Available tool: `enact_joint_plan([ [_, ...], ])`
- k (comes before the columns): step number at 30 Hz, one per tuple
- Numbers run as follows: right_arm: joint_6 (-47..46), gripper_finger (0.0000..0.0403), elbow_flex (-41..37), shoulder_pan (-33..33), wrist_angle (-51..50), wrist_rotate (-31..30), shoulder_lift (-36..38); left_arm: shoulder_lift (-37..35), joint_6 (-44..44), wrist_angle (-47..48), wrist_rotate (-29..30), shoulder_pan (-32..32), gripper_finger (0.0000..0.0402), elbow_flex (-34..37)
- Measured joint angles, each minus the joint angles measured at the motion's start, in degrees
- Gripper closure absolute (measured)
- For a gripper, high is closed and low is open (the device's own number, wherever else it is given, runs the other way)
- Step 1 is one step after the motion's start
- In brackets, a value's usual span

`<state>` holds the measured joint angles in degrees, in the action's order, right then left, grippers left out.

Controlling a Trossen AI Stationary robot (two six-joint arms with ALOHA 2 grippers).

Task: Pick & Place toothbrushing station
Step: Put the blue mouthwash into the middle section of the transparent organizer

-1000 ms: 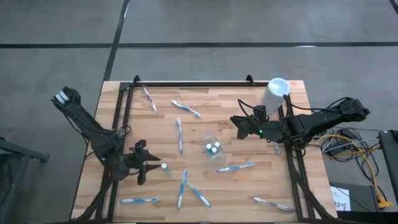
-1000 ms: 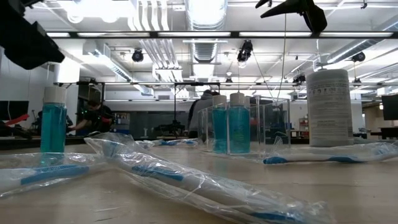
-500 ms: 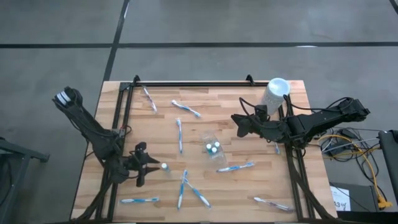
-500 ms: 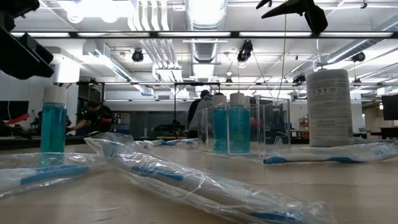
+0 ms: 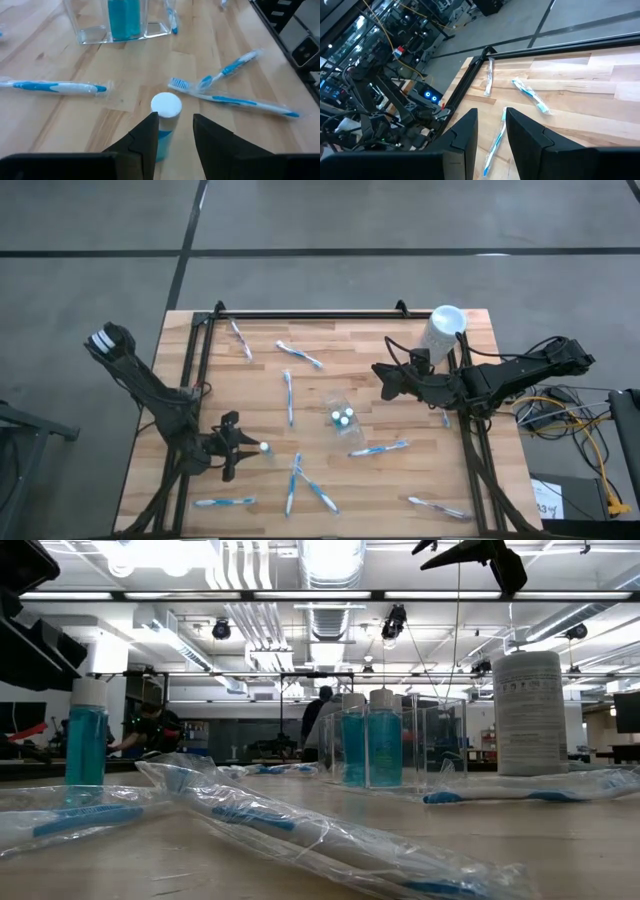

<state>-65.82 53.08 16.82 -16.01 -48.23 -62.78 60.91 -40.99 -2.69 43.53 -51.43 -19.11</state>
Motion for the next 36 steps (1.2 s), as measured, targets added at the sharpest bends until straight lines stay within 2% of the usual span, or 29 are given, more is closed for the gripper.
enact_joint_plan([
  [6,0.0,0.0305,0.0,0.0,0.0,0.0,0.0,0.8,0.3,-0.3,3.3,0.2,0.0275,0.0],
  [13,0.0,0.0305,0.0,0.0,0.0,0.0,0.0,0.8,0.2,-0.3,3.2,0.5,0.0275,0.0],
  [19,0.0,0.0305,0.0,0.0,0.0,0.0,0.0,0.8,-1.3,-0.3,-0.1,0.7,0.0275,0.0],
  [26,0.0,0.0305,0.0,0.0,0.0,0.0,0.0,0.8,-1.6,-0.3,1.7,0.9,0.0275,0.2],
  [36,0.0,0.0305,0.0,0.0,0.0,0.0,0.0,0.8,-1.8,-0.5,0.8,1.7,0.0275,0.6],
])
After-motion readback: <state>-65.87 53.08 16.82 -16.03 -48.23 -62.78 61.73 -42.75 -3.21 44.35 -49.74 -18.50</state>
